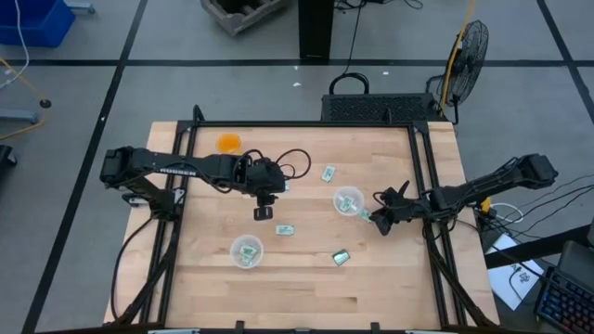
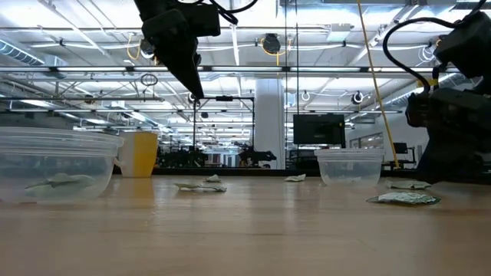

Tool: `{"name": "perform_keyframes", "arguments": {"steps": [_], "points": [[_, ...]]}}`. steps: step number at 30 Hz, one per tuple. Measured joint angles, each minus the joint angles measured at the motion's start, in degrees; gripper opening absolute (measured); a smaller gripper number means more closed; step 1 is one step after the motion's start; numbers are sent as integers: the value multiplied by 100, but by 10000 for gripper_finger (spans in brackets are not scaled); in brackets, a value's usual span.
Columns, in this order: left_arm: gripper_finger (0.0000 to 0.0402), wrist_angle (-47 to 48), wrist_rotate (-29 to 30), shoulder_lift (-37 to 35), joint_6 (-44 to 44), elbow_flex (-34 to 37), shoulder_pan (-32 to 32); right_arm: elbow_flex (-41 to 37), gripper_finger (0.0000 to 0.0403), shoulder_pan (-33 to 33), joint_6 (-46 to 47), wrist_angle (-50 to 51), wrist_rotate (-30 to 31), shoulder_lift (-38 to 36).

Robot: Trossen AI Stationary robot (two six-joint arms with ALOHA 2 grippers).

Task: Pick and place Stevia / Truvia into bins
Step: Put the stevia packet into the right transparent container

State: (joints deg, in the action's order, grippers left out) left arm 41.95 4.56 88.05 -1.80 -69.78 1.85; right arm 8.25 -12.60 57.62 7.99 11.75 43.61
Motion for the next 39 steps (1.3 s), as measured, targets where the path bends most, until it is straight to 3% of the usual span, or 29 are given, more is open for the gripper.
{"name": "perform_keyframes", "arguments": {"steps": [12,22,28,32,39], "points": [[120,0,1,0,-7,0,-2,13,100,14,-381,-52,180,334],[120,0,4,0,-9,-2,-2,15,8,20,-440,-17,245,428],[120,0,4,0,-10,-2,-1,11,7,22,-437,-38,331,428],[120,0,4,0,-11,-2,-1,-9,3,5,-436,-417,270,442],[120,0,4,0,-11,-2,-2,20,1,-39,-916,-1924,-389,247]]}}
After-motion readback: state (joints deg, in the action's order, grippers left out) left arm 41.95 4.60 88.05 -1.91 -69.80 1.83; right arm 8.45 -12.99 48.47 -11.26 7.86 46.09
